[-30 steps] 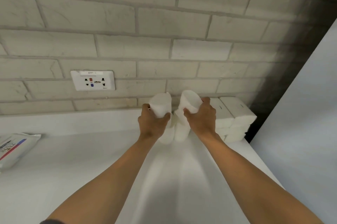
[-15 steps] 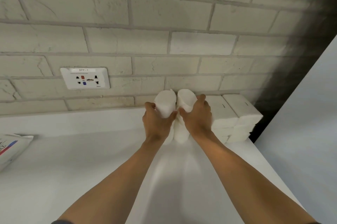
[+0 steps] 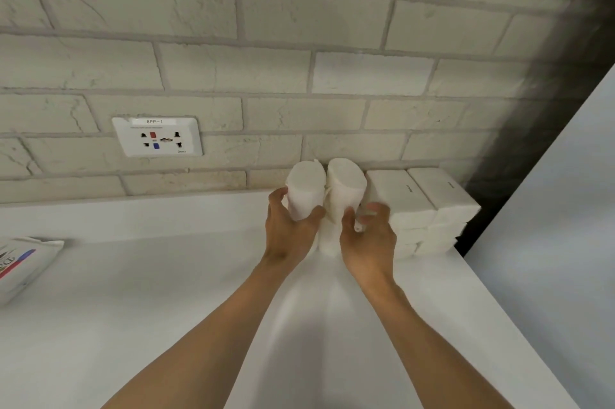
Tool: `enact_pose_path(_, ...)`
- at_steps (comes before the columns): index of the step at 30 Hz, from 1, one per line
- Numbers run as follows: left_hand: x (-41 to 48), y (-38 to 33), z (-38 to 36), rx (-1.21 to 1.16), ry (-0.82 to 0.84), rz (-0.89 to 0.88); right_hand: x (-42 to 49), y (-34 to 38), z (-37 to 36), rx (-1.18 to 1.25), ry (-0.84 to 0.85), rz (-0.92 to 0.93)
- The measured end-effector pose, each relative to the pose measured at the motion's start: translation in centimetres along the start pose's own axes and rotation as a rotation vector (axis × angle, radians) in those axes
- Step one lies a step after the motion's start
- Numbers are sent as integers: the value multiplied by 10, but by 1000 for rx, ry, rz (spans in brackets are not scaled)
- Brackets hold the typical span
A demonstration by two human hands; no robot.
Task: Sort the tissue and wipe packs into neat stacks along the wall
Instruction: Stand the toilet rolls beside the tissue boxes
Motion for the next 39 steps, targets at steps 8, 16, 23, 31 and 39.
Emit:
enact_pose_path(8, -17, 15, -11, -206, 42, 74, -4, -41, -35, 42, 187, -81)
enact_pose_path(16, -15, 11, -19, -201, 84, 62, 15, -36, -44, 46, 91, -16)
enact_pose_path(23, -15, 14, -22, -206, 87, 64, 18, -29, -40, 26, -13, 49)
enact_pose_path(31, -15, 19, -20, -211, 83, 97, 19, -30, -38, -2, -51, 89)
enact_pose_path(39, -22, 22, -7, -200, 89, 188, 3, -39, -36, -11, 15, 21)
Point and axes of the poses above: each hand's wrist, its own x-axis towards the middle knuckle, its own z-axis out of the back of the hand, y = z × x, the point moved 8 cm from there along x, towards the middle knuckle, and after that the axes turned 10 degrees about -z, right-handed, at the moved point
